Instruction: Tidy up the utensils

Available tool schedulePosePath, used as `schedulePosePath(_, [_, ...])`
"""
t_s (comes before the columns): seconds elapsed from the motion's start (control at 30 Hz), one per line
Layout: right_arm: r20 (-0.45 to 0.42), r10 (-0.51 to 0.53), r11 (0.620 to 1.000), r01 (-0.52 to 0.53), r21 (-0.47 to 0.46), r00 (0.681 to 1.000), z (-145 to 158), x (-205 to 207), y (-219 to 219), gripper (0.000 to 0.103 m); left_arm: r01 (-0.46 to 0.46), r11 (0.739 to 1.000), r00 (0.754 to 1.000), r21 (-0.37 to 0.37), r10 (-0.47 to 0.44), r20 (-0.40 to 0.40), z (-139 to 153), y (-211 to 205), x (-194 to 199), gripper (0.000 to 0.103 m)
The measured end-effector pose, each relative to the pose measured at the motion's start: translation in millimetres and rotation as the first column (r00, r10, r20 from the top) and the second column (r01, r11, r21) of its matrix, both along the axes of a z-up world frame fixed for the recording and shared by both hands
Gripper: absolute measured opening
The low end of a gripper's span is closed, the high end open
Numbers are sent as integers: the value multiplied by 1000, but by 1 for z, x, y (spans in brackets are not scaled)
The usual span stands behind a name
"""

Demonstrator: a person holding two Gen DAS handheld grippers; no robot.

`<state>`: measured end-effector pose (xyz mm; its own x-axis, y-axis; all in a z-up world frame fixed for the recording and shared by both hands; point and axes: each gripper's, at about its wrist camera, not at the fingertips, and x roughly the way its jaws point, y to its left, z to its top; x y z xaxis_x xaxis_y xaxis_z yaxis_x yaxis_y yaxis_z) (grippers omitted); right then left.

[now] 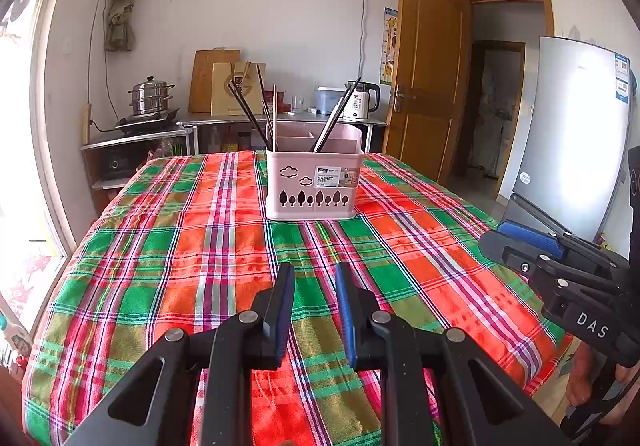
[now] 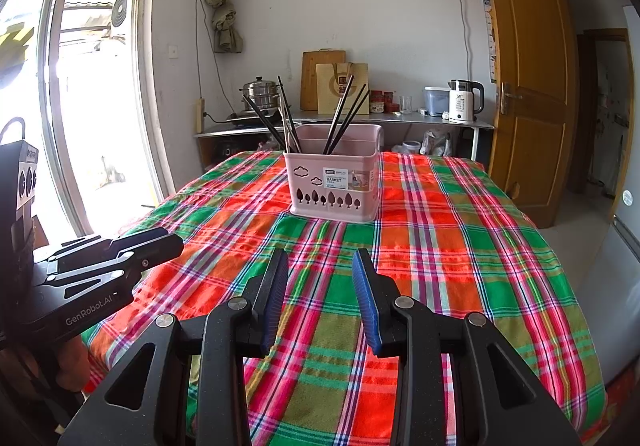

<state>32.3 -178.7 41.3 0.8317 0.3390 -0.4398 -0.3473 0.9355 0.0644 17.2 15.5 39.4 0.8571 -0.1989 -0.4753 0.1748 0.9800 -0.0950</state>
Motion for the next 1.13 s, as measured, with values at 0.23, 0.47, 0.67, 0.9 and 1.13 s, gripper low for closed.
schedulePosePath(0.23, [0,-1,1000,1,0,1000,0,0,0,34,-9,1000,1000,13,9,-1,-2,-1,0,20])
schedulePosePath(0.47, [-3,1,1000,-1,-3,1000,-1,1,1,34,-22,1000,1000,16,22,-4,-4,-1,1,20])
schedulePosePath(0.67, [-2,0,1000,0,-2,1000,-2,1,1,34,-25,999,1000,23,25,7,-4,-1,0,20])
schedulePosePath(0.9, [-3,1,1000,-1,-4,1000,-2,2,0,34,-23,999,999,32,22,28,-3,-4,-4,20])
schedulePosePath(1.13, [0,-2,1000,2,-2,1000,-2,1,-1,34,-19,1000,999,16,19,28,-1,-3,-4,20])
